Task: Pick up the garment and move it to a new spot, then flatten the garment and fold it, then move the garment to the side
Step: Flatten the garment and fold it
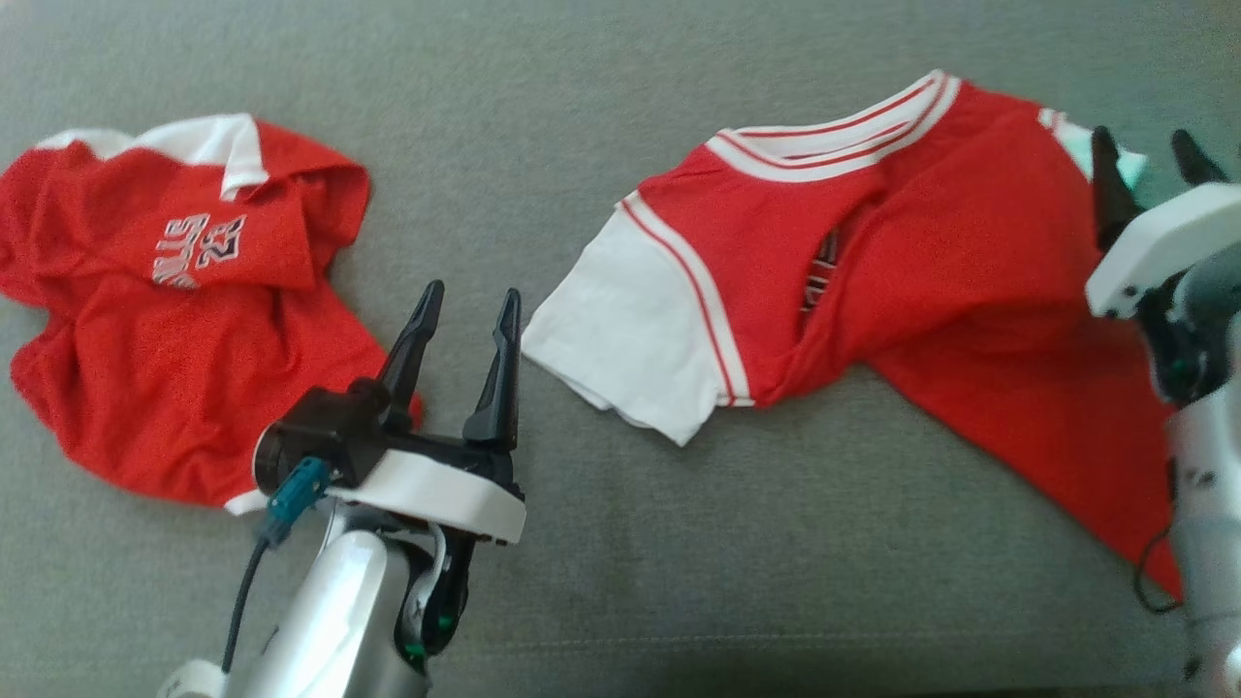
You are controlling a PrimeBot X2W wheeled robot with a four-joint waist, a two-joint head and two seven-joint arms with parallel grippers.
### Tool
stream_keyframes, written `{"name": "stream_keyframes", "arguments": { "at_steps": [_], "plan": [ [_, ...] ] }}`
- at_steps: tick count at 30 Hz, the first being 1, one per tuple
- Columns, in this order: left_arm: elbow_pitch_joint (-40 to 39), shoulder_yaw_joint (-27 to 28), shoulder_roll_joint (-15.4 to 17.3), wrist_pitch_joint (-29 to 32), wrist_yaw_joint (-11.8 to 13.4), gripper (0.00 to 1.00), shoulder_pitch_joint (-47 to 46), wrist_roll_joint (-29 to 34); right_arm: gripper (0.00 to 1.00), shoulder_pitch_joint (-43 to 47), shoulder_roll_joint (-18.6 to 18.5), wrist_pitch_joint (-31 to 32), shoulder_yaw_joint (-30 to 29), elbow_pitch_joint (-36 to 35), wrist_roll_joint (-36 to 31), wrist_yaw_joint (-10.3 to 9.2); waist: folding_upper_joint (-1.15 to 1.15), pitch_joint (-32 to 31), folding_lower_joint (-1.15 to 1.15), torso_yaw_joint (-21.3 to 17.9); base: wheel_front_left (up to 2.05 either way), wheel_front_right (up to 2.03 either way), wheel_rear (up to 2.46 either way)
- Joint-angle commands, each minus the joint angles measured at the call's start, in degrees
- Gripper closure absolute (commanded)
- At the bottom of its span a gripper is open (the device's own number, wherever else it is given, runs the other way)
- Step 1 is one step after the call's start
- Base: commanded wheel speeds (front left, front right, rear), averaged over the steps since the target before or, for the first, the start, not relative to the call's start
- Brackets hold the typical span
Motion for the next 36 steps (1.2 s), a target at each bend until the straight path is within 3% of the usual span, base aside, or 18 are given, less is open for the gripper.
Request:
{"name": "stream_keyframes", "arguments": {
  "at_steps": [1, 12, 22, 23, 24, 36],
  "plan": [
    [-2.01, 1.22, 0.18, -0.3, 0.05, 0.0, -2.08, 0.14, 0.0, -2.69, -1.03, 0.65, 1.46, -0.58, 0.92, 0.39, 0.0, 1.72, 0.0, 1.63, 0.0, 0.0, 0.0],
    [-2.08, 0.76, 0.18, -0.3, 0.12, 0.0, -4.33, -0.05, 0.0, -9.55, -6.53, 3.01, 8.4, 8.82, 6.93, 0.39, 0.0, 4.99, 0.0, 3.18, 0.0, 0.0, 0.0],
    [-1.76, -0.14, 0.18, -0.3, 0.22, 0.0, -5.3, -0.15, 0.0, -11.88, -7.43, 1.8, 12.73, 13.19, 9.84, 0.39, 0.0, 5.98, 0.0, 3.29, 0.0, 0.0, 0.0],
    [-1.67, -0.18, 0.18, -0.3, 0.22, 0.0, -5.32, -0.11, 0.56, -12.15, -7.41, 1.53, 13.58, 13.94, 10.47, 0.39, 0.0, 5.97, 0.0, 3.27, 0.0, 0.0, 0.0],
    [-1.6, -0.19, 0.18, -0.3, 0.21, 0.0, -5.32, -0.1, 1.0, -12.25, -7.44, 1.36, 13.98, 14.29, 10.8, 0.39, 0.0, 5.93, 0.0, 3.25, 0.0, 0.0, 0.0],
    [-0.79, -0.37, 0.18, -0.3, 0.31, 0.0, -4.91, -0.58, 1.0, -13.54, -8.54, -3.06, 16.91, 16.22, 13.12, 0.39, 0.0, 3.46, 0.0, 2.79, 0.0, 0.0, 0.0]
  ]
}}
